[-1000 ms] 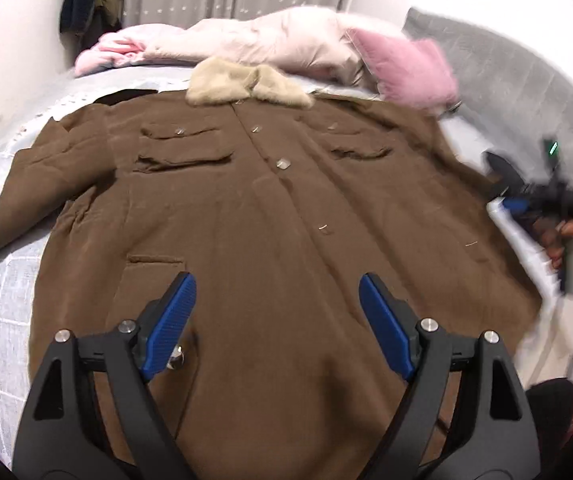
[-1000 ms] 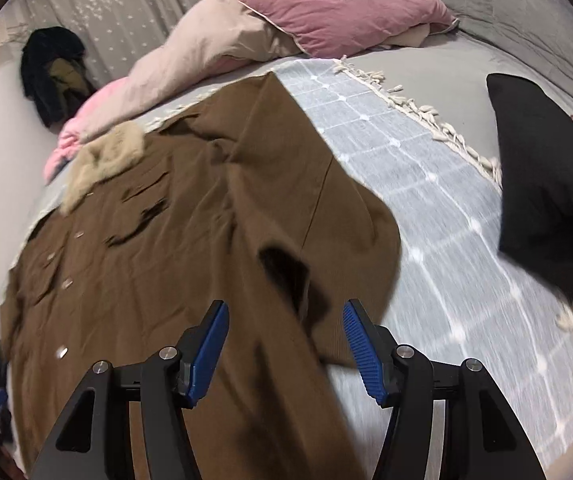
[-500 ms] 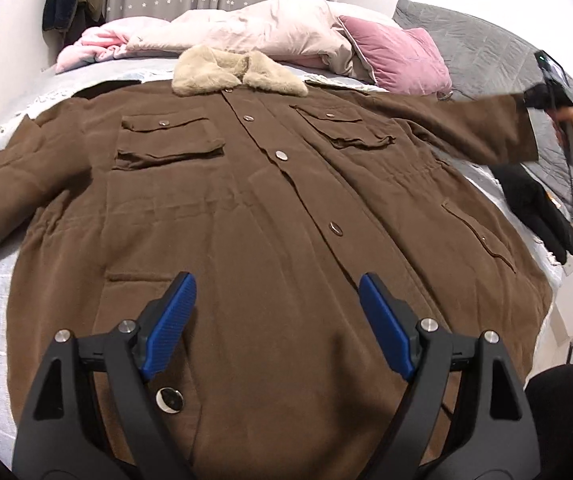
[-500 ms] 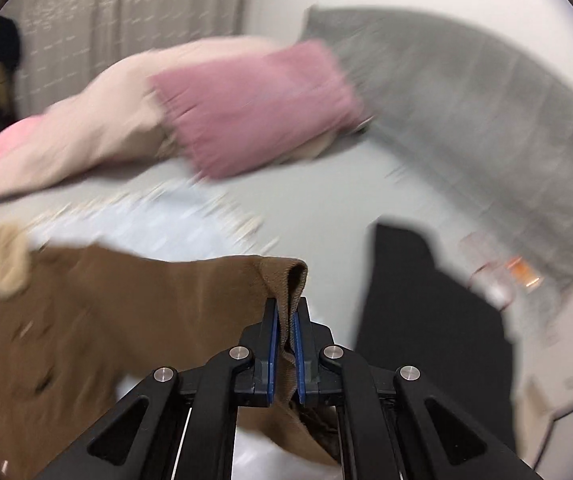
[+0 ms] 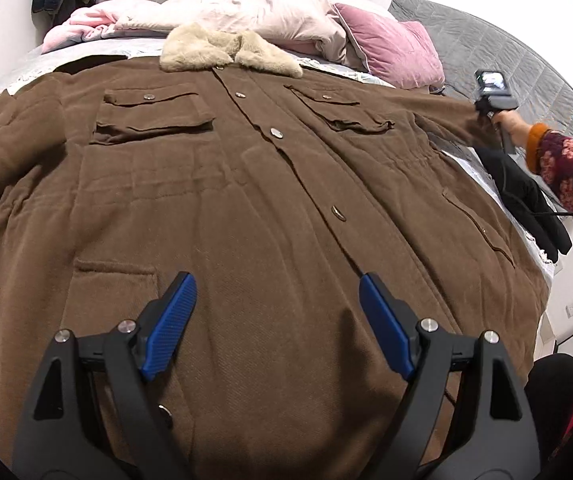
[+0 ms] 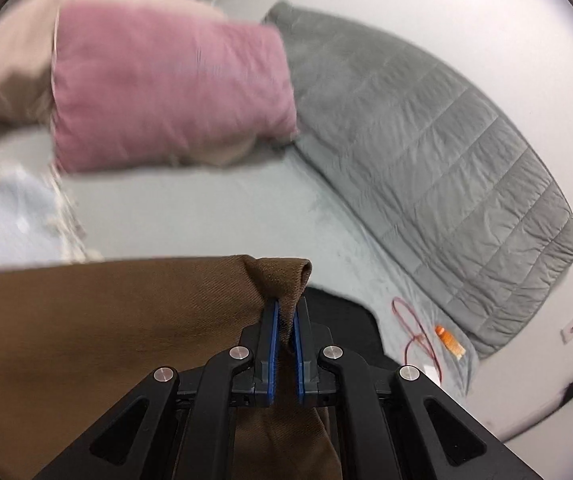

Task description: Fold large clothes

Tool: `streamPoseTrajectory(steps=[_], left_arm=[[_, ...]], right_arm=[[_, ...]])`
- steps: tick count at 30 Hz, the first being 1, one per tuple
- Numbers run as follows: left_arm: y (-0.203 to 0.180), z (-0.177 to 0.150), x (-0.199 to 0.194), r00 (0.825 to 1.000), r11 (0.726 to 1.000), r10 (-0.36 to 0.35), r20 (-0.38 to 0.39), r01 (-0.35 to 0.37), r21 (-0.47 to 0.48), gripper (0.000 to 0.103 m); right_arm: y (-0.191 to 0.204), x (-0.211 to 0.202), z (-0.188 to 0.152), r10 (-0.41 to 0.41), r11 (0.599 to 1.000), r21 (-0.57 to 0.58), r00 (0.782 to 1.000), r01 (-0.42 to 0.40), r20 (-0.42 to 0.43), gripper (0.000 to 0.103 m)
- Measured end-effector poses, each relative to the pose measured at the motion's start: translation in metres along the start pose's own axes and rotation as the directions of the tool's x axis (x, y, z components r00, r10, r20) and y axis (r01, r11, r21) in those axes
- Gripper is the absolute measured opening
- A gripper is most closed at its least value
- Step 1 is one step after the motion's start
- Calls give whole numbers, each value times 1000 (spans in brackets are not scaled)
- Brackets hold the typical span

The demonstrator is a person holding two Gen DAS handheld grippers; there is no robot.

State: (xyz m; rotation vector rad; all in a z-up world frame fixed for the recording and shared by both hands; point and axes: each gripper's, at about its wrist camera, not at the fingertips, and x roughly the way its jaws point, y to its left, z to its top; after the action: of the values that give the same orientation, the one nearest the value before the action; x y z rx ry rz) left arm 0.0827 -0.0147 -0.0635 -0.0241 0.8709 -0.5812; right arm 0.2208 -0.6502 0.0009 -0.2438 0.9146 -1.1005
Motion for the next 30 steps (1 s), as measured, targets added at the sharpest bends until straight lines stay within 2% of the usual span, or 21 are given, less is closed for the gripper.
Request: streamPoseTrajectory(steps=[2, 3, 4, 5, 7, 9, 11, 13, 14, 15, 17, 18, 19, 21, 22, 23, 24, 25, 27, 28, 30], left_arm=[[0, -1, 2, 1000, 1000, 3, -9, -3, -2, 84], [0, -1, 1, 1000, 1000, 2, -8, -2, -2, 84], [0, -1, 1, 1000, 1000, 2, -7, -2, -3, 84], [0, -1, 1, 1000, 1000, 2, -7, -2, -6, 84], [1, 0, 1, 1000, 1000, 5, -5, -5, -11, 84], [1, 1, -1, 1000, 1000, 8, 1, -8, -16, 84], [1, 3, -1, 1000, 1000, 15, 7, -15, -16, 84], [1, 4, -1, 1000, 999, 27, 14, -27, -19, 84], [2, 6, -1, 999, 999, 33, 17, -33, -21, 84], [3, 6, -1, 999, 999, 38, 16, -37, -23, 84], [7, 9, 1, 999, 998, 50, 5, -50, -42, 84], [10, 11, 1, 998, 996, 55, -5, -55, -64, 84], [12, 13, 0, 999, 996, 53, -7, -54, -75, 84], [17, 17, -6, 997, 994, 71, -5, -71, -88, 84], [19, 19, -9, 996, 992, 93, 0, -92, -85, 84], [22, 22, -13, 990, 988, 137, 10, -136, -79, 84], [25, 23, -16, 987, 984, 159, 19, -157, -79, 84], [28, 25, -19, 984, 981, 178, 26, -175, -84, 84], [38, 30, -26, 975, 971, 219, 26, -215, -109, 84], [43, 32, -29, 972, 966, 232, 22, -228, -124, 84], [54, 37, -39, 967, 957, 254, 24, -248, -149, 84]], right_arm=[[16, 25, -12, -47, 995, -87, 998, 42, -51, 8], [20, 34, -18, -133, 983, -134, 990, 125, -55, 8], [18, 38, -22, -183, 975, -136, 982, 175, -50, 11], [10, 39, -24, -180, 980, -100, 982, 174, -59, 15], [-4, 29, -23, -75, 997, 10, 993, 76, -91, 19], [-9, 2, -20, 118, 988, 109, 991, -112, -56, 25], [4, -27, -19, 272, 955, 126, 962, -268, -17, 44], [30, -56, -21, 413, 905, 107, 911, -411, 6, 54], [48, -70, -25, 486, 870, 91, 874, -484, -1, 58], [68, -81, -31, 556, 830, 78, 831, -553, -29, 59], [104, -88, -48, 636, 771, 68, 764, -633, -107, 59], [119, -88, -58, 648, 760, 67, 746, -646, -154, 59], [129, -83, -72, 643, 762, 73, 740, -643, -197, 59], [122, -74, -92, 647, 762, 103, 744, -639, -169, 60], [113, -71, -99, 627, 779, 116, 761, -617, -167, 62], [98, -62, -106, 575, 818, 137, 797, -559, -185, 68], [82, -53, -112, 528, 848, 176, 823, -499, -210, 73], [63, -44, -118, 488, 869, 229, 836, -439, -251, 83], [36, -37, -132, 458, 876, 322, 830, -359, -318, 83], [26, -41, -137, 424, 891, 328, 831, -313, -359, 83], [20, -59, -143, 416, 899, 302, 837, -318, -355, 83]])
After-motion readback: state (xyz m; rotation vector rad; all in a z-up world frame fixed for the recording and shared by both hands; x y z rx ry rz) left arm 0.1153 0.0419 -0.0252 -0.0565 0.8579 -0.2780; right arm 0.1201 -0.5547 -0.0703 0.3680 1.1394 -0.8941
